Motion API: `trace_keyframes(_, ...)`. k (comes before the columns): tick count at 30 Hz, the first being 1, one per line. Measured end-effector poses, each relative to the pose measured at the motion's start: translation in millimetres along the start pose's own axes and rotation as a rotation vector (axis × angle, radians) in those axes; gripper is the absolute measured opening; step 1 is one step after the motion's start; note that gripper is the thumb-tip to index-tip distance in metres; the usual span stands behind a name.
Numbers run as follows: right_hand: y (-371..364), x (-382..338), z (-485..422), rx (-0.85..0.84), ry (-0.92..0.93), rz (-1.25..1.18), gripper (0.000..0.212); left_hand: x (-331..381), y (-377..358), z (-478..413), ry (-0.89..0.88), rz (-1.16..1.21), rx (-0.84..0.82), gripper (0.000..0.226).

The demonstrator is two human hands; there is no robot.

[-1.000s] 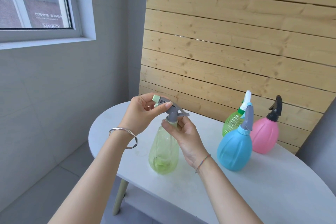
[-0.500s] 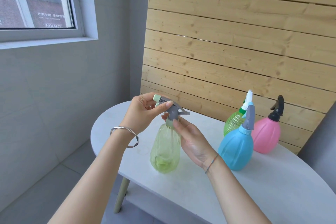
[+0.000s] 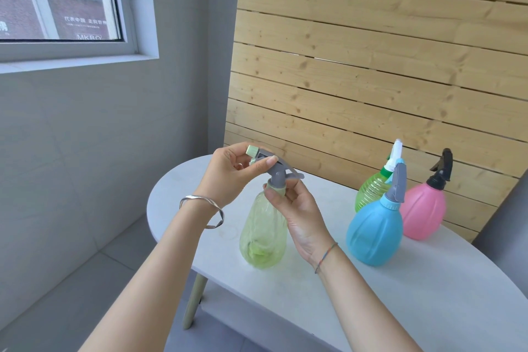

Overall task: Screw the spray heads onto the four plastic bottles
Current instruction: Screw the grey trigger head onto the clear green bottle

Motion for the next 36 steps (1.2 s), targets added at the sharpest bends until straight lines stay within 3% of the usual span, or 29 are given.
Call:
trace_keyframes(6, -8.7, -5.1, 2.7, -0.158, -0.012, 0.01, 0.05, -0.1, 1.1, 0.0, -0.002, -0.005, 0.003, 0.019)
trace_keyframes(10, -0.8, -2.9, 0.7, 0.035, 0.013, 0.026, 0.029, 1.7, -2.1, 0.2, -0.008, -0.01, -0.01, 0.015)
trace_keyframes(15, -8.4, -5.6, 3.4, -0.154, 0.005, -0.02, 0.037, -0.2, 2.0, 0.7, -0.006, -0.012, 0.008, 0.022)
trace_keyframes(21, 0.1, -3.4, 0.7, 0.029, 0.017, -0.047, 0.034, 0.2, 0.5, 0.6, -0.013, -0.018, -0.001, 0.015)
trace_keyframes(26, -8.8, -4.3, 3.6, -0.15, -0.009, -0.009, 0.04, -0.8, 2.5, 0.8, -0.013, -0.013, 0.003, 0.024)
trace_keyframes(32, -2.3, -3.1, 0.4, 0.01, 0.014, 0.019, 0.018, -0.8, -0.2, 1.2, -0.018, -0.017, -0.011, 0.017)
trace_keyframes(36, -8.0, -5.3, 4.7, -0.071, 0.026, 0.077, 0.035, -2.2, 2.7, 1.5, -0.011, -0.011, 0.004, 0.024)
Point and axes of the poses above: each hand's wrist, its own z-axis away from the middle knuckle, its own y-axis out of the back of the hand, x = y × z, the point moved 8 cm from there along -z, towards the middle knuckle, and after that the axes turned 12 degrees about z, right-handed, at the moved point
